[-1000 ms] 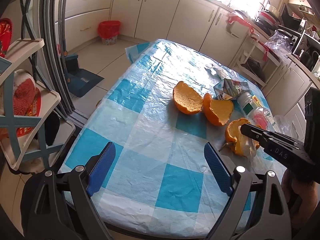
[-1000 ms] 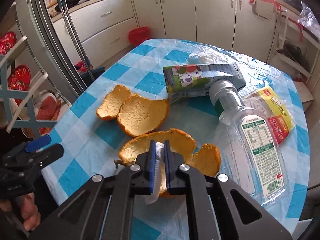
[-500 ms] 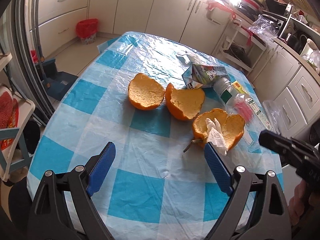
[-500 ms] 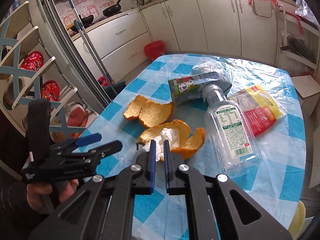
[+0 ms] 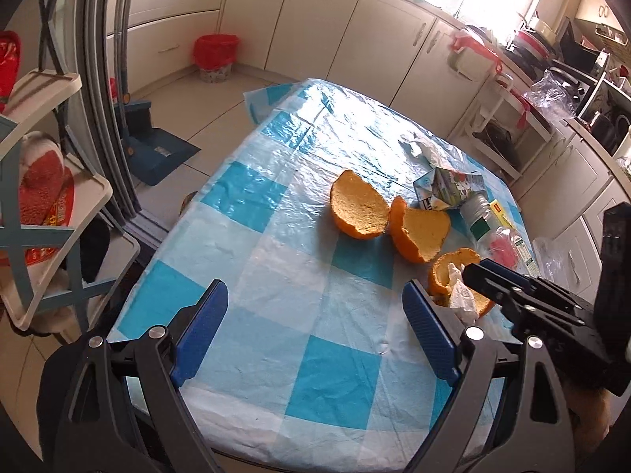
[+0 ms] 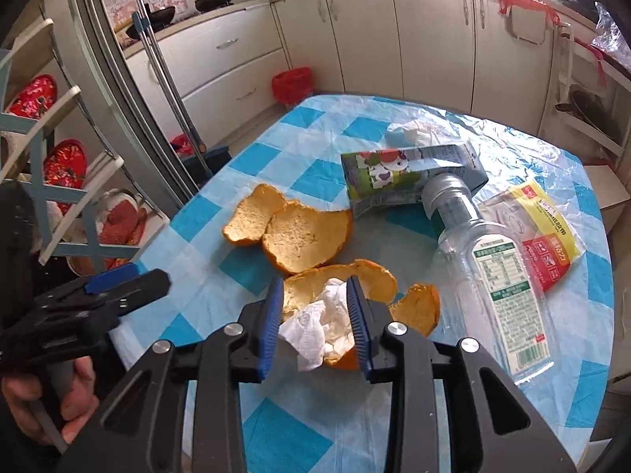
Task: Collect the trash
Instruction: 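Grasp the white tissue inside the orange peel with the right tool, then lift the tissue with the right tool while the left tool grasps an orange peel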
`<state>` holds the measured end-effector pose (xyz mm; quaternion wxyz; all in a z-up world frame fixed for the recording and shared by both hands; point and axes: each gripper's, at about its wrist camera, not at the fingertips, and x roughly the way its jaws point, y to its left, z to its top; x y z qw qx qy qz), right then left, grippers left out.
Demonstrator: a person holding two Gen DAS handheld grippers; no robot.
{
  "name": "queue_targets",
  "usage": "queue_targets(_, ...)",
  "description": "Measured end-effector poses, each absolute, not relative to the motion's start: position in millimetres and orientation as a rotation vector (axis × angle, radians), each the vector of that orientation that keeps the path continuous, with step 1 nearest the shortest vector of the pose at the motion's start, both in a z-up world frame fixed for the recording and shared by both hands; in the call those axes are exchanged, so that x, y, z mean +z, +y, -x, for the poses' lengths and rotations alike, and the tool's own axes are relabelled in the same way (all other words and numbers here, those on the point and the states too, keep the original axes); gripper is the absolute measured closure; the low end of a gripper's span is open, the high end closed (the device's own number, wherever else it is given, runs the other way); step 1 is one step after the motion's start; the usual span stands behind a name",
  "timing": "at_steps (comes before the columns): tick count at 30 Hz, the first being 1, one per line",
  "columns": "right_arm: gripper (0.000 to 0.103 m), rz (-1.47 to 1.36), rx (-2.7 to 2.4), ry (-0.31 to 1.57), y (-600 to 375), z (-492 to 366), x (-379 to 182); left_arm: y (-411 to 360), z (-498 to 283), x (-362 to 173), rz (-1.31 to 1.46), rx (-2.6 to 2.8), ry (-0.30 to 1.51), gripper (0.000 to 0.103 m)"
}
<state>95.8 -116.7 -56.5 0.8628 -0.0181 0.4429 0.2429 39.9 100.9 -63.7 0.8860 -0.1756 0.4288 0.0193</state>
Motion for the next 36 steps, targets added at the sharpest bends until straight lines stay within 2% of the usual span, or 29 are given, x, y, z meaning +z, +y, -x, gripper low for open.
queue_targets(3, 0.069, 0.121, 0.452, 0.970, -102.3, -104.3, -74.0, 105.7, -37.6, -64.8, 0.368, 0.038, 0.895, 0.017)
queue_targets(4, 0.066, 0.151, 0.431, 0.970, -98.1, -105.4, -77.8, 106.5, -36.9, -65.2, 0.369, 0.036, 0.896, 0.017)
queue_targets(8, 0.068, 0.174, 0.425, 0.951, -96.3, -104.9, -81.1, 106.6, -35.3, -67.7, 0.374, 0.027, 0.900, 0.017)
queue_targets(9, 0.081, 0.176, 0.431, 0.946, -97.7, -103.9, -80.9, 105.8, -35.5, -68.5, 0.374, 0.024, 0.902, 0.017)
queue_targets(10, 0.089, 0.179, 0.433, 0.942, -99.2, -103.1, -80.2, 104.8, -35.3, -69.4, 0.375, 0.022, 0.903, 0.017)
queue_targets(12, 0.093, 0.133, 0.462, 0.940, -106.0, -101.7, -76.1, 102.3, -34.7, -70.0, 0.374, 0.016, 0.905, 0.017)
queue_targets(23, 0.094, -0.072, 0.647, 0.816, -149.9, -62.8, -22.8, 68.9, -47.2, -77.4, 0.309, -0.078, 0.946, 0.017)
queue_targets(36, 0.094, 0.038, 0.637, 0.926, -157.8, -50.8, -39.6, 49.9, -67.1, -72.8, 0.292, -0.103, 0.943, 0.017)
